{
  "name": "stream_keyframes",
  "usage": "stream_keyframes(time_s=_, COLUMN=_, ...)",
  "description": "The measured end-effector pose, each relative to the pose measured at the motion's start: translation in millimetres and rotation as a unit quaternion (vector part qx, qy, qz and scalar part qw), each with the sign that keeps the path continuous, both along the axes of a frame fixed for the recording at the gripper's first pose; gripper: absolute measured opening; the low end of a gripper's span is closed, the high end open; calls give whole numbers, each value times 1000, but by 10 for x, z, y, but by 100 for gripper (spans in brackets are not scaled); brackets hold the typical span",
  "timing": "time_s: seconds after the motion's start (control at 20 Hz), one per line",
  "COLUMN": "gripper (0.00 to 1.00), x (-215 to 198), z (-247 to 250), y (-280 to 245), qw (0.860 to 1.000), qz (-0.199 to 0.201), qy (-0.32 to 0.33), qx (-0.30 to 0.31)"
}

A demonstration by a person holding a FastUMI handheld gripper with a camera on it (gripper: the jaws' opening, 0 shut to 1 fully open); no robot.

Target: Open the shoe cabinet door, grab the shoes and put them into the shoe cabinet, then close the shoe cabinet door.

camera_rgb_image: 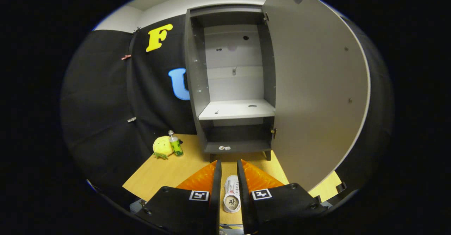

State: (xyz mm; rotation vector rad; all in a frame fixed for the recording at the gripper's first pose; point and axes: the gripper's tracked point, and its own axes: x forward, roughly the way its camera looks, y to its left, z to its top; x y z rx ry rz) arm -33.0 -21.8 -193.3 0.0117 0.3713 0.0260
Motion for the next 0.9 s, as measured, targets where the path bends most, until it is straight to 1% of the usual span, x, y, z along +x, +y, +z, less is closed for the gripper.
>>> stream_keyframes(time_s=0.25, gripper=29, x=152, z=-881, y=69, qw=998, qz=-18, qy=63, qx=-7)
stream_keyframes(time_s=0.55, gripper=29, x=222, z=-1918, y=23, qw=988, qz=-53, qy=147, qx=-7)
stream_keyframes(time_s=0.9, gripper=29, x=247, z=-2776, y=-58, qw=974, qz=-80, qy=213, qx=-10)
